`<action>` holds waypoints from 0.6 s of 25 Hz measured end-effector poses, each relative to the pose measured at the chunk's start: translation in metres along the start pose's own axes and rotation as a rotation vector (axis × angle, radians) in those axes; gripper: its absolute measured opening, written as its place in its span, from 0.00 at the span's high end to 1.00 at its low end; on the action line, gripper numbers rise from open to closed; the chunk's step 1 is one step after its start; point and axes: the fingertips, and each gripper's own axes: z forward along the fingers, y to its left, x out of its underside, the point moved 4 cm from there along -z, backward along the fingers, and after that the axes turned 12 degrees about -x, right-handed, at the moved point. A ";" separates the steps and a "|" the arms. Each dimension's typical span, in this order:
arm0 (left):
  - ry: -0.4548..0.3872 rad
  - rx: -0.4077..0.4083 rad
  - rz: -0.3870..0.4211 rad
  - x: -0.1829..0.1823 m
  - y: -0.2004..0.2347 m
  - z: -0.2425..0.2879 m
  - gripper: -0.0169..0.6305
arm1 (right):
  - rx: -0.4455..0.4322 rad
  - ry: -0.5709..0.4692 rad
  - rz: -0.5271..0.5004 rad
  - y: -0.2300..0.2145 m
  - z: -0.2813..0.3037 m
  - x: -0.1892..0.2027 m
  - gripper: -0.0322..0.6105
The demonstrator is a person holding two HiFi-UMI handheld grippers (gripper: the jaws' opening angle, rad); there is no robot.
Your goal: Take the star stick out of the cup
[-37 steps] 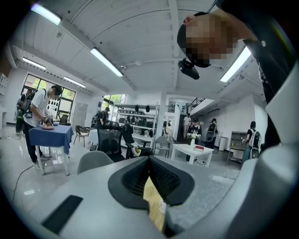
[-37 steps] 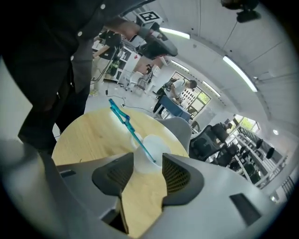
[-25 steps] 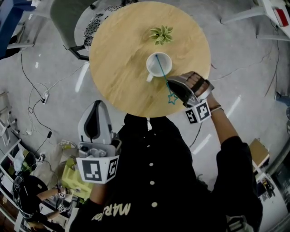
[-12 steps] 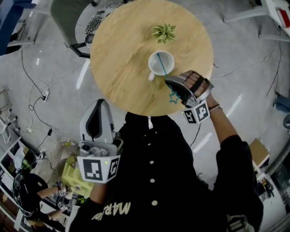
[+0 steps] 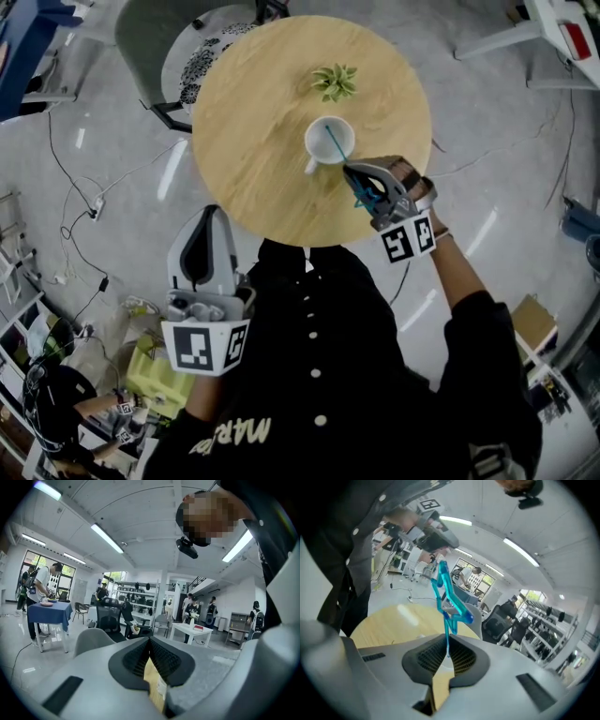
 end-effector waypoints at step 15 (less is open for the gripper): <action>-0.110 0.009 0.012 -0.048 -0.008 -0.021 0.97 | 0.263 -0.182 0.682 -0.066 -0.108 -0.071 0.92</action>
